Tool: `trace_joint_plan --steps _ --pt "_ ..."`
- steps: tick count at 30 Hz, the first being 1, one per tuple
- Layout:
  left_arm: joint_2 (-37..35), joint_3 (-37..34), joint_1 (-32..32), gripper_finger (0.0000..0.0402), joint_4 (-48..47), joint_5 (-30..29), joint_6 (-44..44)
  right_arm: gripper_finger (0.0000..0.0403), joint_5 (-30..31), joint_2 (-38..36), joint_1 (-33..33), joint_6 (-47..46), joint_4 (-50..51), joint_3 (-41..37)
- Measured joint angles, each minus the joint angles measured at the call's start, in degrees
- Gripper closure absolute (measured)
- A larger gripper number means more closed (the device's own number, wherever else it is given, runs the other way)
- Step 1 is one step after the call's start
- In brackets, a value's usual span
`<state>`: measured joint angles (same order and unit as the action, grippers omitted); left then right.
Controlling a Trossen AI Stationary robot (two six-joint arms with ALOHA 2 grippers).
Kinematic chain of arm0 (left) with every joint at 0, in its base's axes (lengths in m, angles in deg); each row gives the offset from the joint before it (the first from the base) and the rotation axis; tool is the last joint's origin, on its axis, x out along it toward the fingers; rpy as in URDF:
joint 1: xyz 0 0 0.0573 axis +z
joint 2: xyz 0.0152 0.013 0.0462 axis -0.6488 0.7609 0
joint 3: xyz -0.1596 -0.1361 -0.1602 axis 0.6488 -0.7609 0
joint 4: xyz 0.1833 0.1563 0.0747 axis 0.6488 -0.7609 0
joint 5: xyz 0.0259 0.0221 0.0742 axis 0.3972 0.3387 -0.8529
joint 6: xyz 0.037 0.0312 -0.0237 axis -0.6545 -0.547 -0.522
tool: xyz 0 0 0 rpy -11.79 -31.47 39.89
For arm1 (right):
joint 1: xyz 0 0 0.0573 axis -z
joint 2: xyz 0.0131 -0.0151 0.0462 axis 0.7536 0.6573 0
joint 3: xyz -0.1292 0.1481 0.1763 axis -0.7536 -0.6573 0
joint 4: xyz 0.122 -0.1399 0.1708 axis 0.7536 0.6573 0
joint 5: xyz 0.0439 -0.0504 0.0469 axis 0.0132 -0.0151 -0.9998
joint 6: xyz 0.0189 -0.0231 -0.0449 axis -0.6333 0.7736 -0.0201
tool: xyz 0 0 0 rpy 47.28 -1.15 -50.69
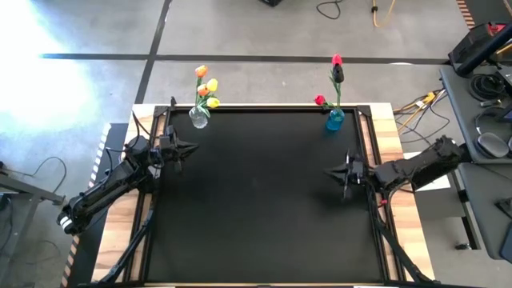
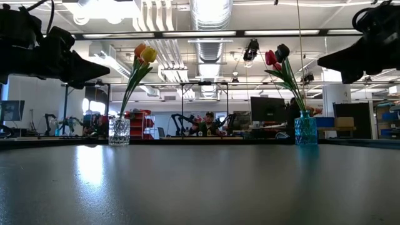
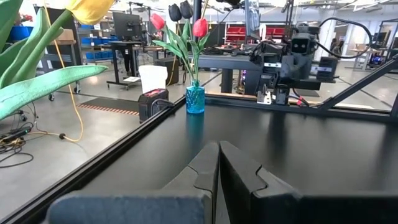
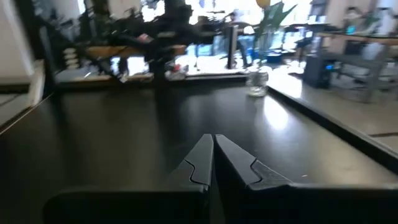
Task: Sort flowers into vase by color
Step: Return to Home Position
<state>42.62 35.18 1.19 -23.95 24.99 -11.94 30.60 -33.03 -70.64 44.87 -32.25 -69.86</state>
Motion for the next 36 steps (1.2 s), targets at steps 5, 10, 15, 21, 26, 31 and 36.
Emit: trace_joint_plan --steps 5,10,15,21,26,31,36 --pt "0.0 0.0 0.0 0.0401 0.0 0.0 0.0 0.0394 0.0 2.7 -3.0 0.0 0.0 0.0" --pt "0.1 0.1 0.0 0.0402 0.1 0.0 0.0 0.0394 0.1 4.4 -3.0 0.0 -0.2 0.1" --pt "0.1 0.1 0.0 0.0402 0.1 0.0 0.0 0.0394 0.1 5.0 -3.0 0.0 -0.4 0.1" --pt "0.1 0.1 0.0 0.0402 0.2 0.0 0.0 0.0394 0.1 5.1 -3.0 0.0 -0.3 0.2" --pt "0.2 0.1 0.0 0.0402 0.2 0.0 0.0 0.0394 0.1 5.1 -3.0 0.0 -0.4 0.2" --pt "0.2 0.1 0.0 0.0402 0.2 0.0 0.0 0.0394 0.1 5.1 -3.0 0.0 -0.3 0.2" --pt "0.2 0.1 0.0 0.0402 0.2 0.0 0.0 0.0394 0.1 5.1 -3.0 -0.1 -0.3 0.2"
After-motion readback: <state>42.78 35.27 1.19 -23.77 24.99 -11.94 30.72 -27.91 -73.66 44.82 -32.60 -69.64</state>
